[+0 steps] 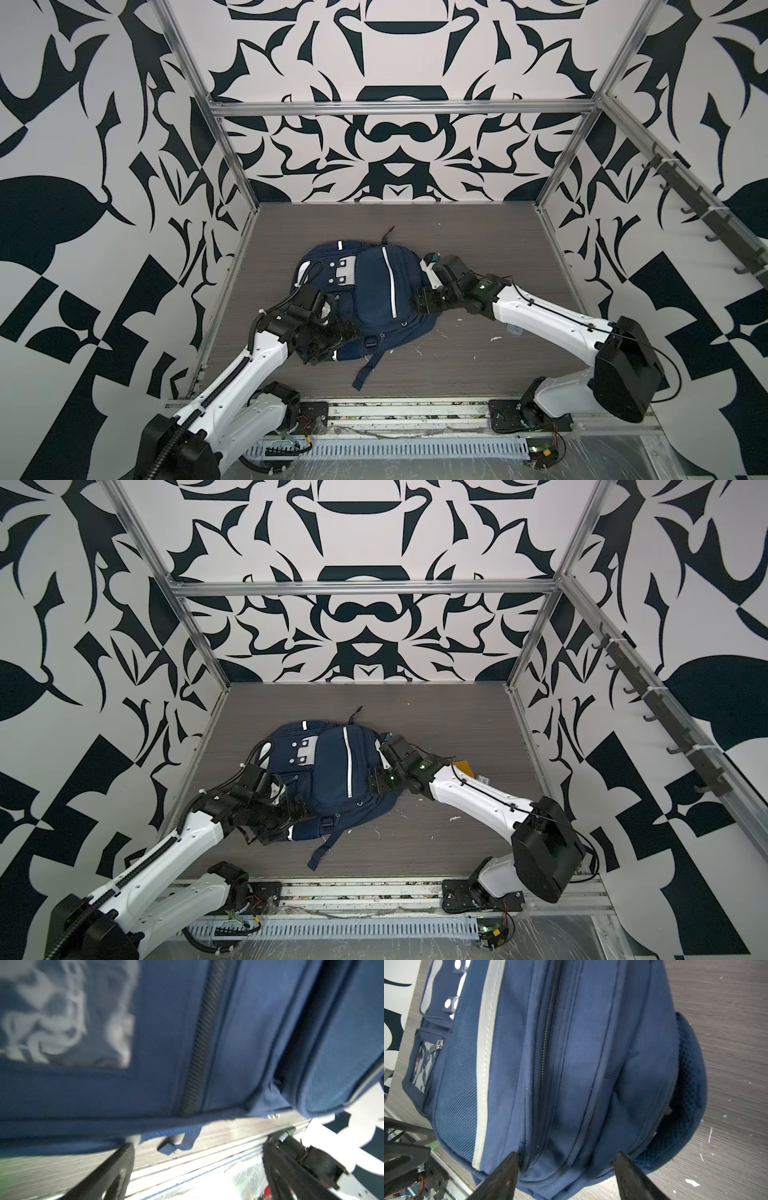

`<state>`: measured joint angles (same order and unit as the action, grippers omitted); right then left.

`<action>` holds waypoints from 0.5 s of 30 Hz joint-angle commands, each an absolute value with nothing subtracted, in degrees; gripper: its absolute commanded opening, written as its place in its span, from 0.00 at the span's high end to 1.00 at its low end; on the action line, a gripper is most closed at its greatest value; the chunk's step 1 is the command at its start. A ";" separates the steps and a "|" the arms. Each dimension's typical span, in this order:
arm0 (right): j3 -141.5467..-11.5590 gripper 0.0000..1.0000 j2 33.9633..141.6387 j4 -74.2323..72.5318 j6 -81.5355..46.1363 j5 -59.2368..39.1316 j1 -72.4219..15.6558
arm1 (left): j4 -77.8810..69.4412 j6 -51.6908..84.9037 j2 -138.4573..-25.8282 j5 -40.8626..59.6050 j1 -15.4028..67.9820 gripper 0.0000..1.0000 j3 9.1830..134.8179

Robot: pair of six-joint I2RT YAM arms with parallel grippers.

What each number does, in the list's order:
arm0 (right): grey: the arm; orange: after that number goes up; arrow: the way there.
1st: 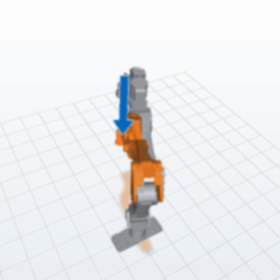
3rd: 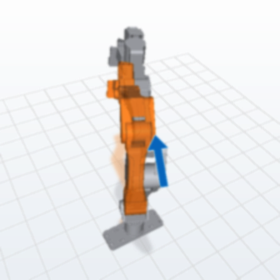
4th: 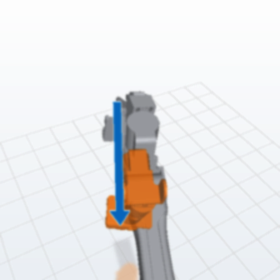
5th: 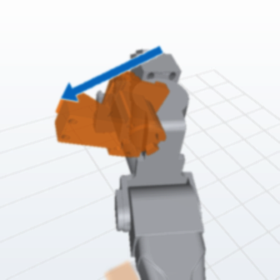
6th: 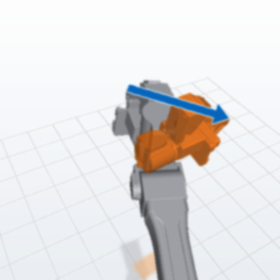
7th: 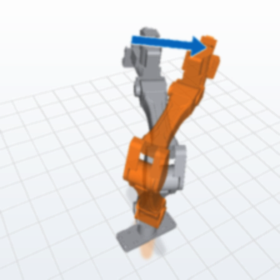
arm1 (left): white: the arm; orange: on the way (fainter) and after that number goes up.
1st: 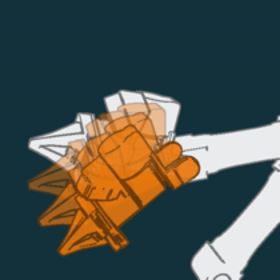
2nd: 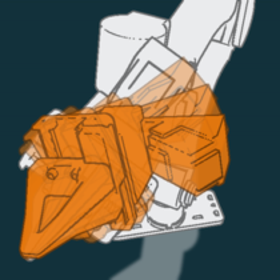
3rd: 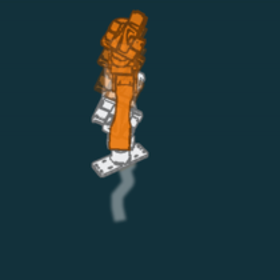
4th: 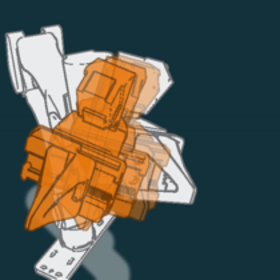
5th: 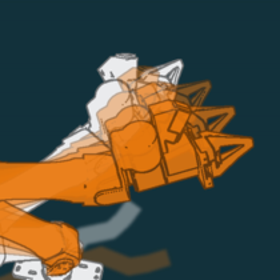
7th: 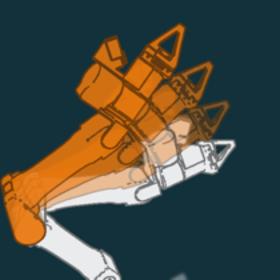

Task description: Pack the student bag

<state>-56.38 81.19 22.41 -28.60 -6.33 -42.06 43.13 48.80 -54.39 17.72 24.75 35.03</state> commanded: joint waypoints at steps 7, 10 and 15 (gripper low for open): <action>-57.25 0.26 82.85 20.97 -30.86 -4.88 -42.01 | 28.83 65.18 -52.10 12.85 24.03 0.12 28.86; -56.62 0.26 83.76 20.01 -31.54 -4.42 -42.01 | 27.00 66.59 -52.77 13.65 22.37 0.20 27.71; -56.60 0.30 85.79 19.31 -31.93 -3.94 -41.93 | 23.11 67.49 -54.27 13.54 21.73 0.37 27.49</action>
<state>-56.36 85.45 20.47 -31.24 -5.74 -42.09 27.62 65.41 -53.39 15.11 22.41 27.62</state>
